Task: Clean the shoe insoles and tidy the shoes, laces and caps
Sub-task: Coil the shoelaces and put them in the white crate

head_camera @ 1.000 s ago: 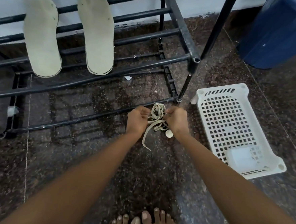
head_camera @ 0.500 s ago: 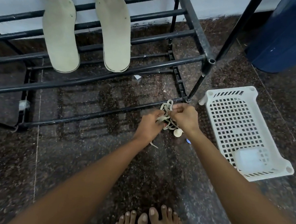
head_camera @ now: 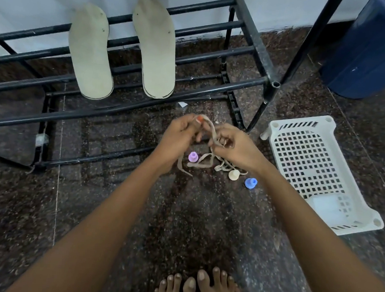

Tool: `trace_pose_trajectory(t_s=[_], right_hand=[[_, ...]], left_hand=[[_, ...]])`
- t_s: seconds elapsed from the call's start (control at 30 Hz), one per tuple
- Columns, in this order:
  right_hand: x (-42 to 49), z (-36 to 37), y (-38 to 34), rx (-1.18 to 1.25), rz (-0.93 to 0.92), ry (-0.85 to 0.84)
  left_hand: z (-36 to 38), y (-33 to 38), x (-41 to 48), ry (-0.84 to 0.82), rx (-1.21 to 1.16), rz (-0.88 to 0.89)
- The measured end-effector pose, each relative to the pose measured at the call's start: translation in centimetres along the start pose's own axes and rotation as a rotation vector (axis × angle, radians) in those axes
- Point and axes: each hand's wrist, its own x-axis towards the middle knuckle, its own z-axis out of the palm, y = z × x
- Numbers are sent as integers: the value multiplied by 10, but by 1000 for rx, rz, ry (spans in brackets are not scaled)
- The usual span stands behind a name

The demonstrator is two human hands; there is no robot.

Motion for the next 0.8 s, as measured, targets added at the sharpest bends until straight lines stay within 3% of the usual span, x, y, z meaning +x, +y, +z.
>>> trace_pose_trajectory(t_s=[0.1,0.27,0.43,0.53,0.7,0.8], right_hand=[[-2,-3,12,-6,62,20],[-9,-24,46,4,213,170],[-16,-35,64,-24,248,333],[-13,-30,47,-45,182,298],[-6,-15,-4,-229,-55,82],[-3,-13,-24,-249,-115,33]], left_hand=[[-12,11,-4,83,-121,10],[-49,-1,-14,389,-372,-7],[-55,-23,-24,640,-398,-52],[-33,-29,-27,548,-196,-81],[8,-13,-26,183,168,-16],[22,-4,-22,60,352,100]])
